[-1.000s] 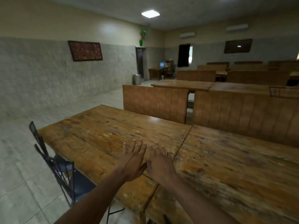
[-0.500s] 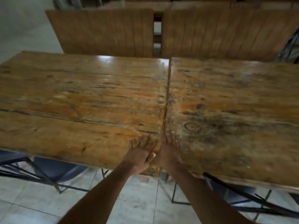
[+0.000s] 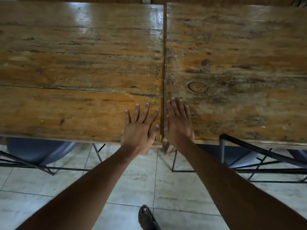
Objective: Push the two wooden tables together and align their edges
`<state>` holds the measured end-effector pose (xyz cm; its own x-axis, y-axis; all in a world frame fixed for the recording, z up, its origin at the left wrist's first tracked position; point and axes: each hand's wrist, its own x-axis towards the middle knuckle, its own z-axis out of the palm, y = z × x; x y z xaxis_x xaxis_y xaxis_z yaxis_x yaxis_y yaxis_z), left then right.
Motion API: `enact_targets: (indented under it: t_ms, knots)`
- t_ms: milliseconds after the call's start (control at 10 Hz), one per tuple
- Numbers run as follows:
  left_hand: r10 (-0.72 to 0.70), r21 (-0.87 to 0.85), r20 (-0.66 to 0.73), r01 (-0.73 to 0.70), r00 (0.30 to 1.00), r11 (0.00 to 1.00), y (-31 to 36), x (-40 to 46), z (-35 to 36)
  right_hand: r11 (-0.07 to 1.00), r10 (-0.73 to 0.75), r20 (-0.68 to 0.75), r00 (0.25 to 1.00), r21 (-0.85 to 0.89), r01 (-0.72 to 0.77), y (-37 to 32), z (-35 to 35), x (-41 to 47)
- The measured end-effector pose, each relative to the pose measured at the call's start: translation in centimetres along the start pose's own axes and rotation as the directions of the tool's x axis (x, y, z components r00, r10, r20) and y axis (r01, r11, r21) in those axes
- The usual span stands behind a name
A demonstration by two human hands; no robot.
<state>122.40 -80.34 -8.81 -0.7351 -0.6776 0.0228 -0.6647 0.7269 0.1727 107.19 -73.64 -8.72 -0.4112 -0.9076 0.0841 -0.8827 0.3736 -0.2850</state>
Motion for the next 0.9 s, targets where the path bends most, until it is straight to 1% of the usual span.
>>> enact_targets:
  t_ms: [300, 500, 600, 700, 800, 900]
  knots:
    - [-0.021, 0.002, -0.027, 0.021, 0.999, 1.0, -0.5, 1.9, 0.4, 1.0, -0.021, 0.027, 0.999, -0.017, 0.022, -0.1, -0.2, 0.0]
    - [-0.028, 0.012, -0.007, 0.028, 1.0, 1.0, -0.5, 2.1, 0.3, 0.999, -0.019, 0.053, 0.998, -0.03, 0.021, -0.1, -0.2, 0.3]
    - [-0.025, 0.024, 0.027, 0.024, 0.999, 0.999, -0.3, 2.0, 0.3, 1.0, -0.017, 0.076, 0.997, -0.025, 0.019, -0.3, -0.4, 0.1]
    - [-0.044, 0.028, 0.155, 0.04, 0.987, 0.999, -0.3, 2.2, -0.4, 1.0, 0.001, 0.174, 0.985, -0.027, 0.004, -0.3, -1.1, 0.4]
    - [-0.05, 0.112, 0.276, 0.02, 0.96, 0.994, 0.5, 2.9, -3.2, 0.997, 0.003, 0.305, 0.952, -0.071, 0.019, -0.7, -3.7, 1.1]
    - [0.004, 0.079, 0.28, -0.027, 0.96, 0.997, 2.4, 2.4, -6.5, 0.999, -0.022, 0.293, 0.956, -0.031, 0.032, -1.9, -6.4, 0.2]
